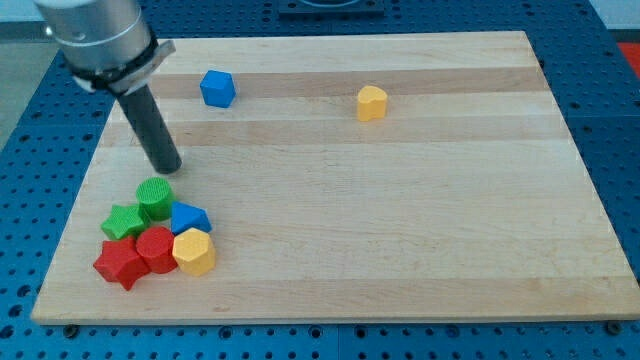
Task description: Slide the blue cube towards the group of blocks
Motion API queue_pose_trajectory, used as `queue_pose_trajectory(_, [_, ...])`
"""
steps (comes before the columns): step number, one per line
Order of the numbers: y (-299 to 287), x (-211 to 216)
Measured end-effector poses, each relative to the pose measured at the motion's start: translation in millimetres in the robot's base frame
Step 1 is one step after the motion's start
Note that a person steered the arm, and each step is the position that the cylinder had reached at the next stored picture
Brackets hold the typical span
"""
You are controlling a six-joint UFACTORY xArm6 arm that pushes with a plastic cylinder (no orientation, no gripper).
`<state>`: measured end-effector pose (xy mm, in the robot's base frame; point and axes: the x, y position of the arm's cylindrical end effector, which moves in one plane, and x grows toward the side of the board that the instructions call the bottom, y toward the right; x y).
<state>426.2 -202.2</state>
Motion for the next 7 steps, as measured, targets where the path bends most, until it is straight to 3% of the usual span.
queue_pose_trajectory(3, [-58, -138])
queue_pose_trajectory(4, [-37, -179])
queue_pose_trajectory(5, [5, -187])
queue_pose_trajectory(7, [45, -143])
